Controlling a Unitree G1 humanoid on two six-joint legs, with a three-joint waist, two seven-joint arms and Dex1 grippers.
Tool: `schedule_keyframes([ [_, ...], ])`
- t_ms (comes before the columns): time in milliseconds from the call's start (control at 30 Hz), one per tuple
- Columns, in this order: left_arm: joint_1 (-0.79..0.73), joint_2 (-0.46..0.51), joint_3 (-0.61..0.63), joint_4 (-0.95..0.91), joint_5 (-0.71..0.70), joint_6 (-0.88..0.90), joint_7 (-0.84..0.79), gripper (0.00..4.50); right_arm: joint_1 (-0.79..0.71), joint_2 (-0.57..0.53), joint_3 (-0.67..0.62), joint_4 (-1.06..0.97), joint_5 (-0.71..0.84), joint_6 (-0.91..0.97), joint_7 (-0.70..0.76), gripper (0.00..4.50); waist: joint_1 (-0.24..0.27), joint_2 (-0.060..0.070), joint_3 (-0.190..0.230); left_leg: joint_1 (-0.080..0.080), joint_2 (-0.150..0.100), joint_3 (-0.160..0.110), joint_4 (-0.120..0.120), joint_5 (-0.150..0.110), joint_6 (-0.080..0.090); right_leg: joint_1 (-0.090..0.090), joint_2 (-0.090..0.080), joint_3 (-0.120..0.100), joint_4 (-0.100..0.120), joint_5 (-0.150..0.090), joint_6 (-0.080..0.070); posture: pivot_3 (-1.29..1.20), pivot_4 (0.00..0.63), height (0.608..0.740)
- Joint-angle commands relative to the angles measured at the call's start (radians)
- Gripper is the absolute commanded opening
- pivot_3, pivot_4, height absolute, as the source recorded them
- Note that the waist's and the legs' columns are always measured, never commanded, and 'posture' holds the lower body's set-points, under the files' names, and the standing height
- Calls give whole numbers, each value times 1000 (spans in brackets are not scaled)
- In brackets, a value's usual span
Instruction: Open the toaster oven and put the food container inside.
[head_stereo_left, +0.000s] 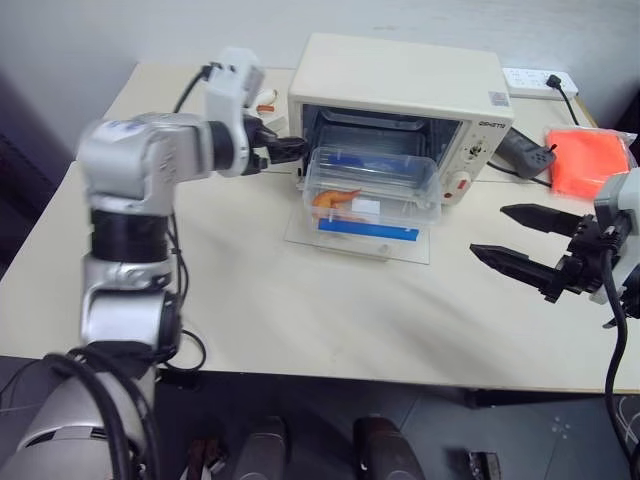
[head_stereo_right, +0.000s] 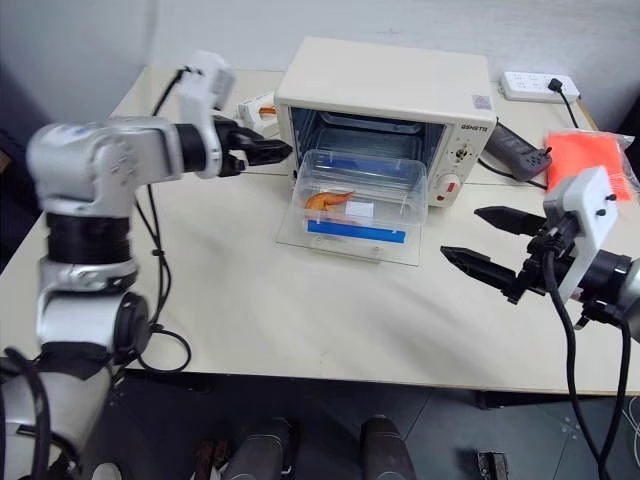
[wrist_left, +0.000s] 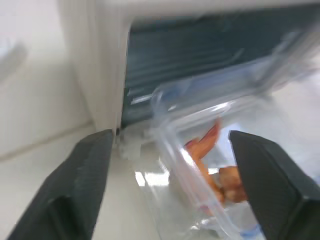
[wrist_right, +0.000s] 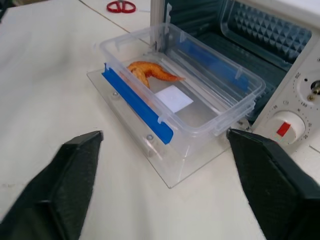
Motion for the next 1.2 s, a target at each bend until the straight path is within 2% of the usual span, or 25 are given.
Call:
schedule_keyframes([
  [33,131,109,50,-172,-138,-93,-250,2451,18,-8,-24,-20,10,-14,33,2881,0,0,0,0,0,0,0,0,0,0,0,0,0,0,0,0,150,740],
  [167,274,218,28,-256,-211,-129,-408,1213,16,6,14,-31,18,-11,34,1489,0,0,0,0,0,-1,1,0,0,2,0,0,-6,0,0,0,150,740],
  [300,375,234,-30,-309,-207,-215,-470,10,-16,25,109,-38,-3,-33,44,95,2,0,0,1,-1,-2,1,0,2,5,0,-1,-9,0,0,0,150,740],
  [433,384,165,-122,-231,-130,-321,-436,0,-88,53,254,12,-87,-88,61,40,1,0,0,1,-1,-2,1,0,2,5,0,-1,-8,0,0,0,150,740],
  [567,350,85,-226,-107,-3,-431,-375,0,-194,98,423,145,-257,-174,51,40,-1,0,0,1,-1,-2,1,1,3,4,0,-1,-8,0,0,0,150,740],
  [700,289,-5,-251,14,48,-512,-347,0,-284,145,532,248,-366,-249,87,40,-1,0,0,0,-1,-2,1,1,3,2,0,-1,-7,0,0,0,150,740],
  [1000,163,-102,-287,259,148,-632,-354,0,-479,257,664,504,-555,-401,134,40,-5,0,0,0,-2,-2,2,1,2,2,0,-1,-6,0,0,0,150,740],
  [1067,105,-141,-295,385,200,-699,-321,0,-555,303,682,625,-624,-472,104,40,-4,0,0,0,-2,-2,3,1,2,2,0,-2,-5,0,0,0,150,740],
  [1200,-72,-251,-240,739,290,-892,-103,0,-698,389,672,870,-716,-599,24,40,-5,0,0,-1,-5,-2,4,1,2,1,0,-2,-4,0,0,0,150,740],
])
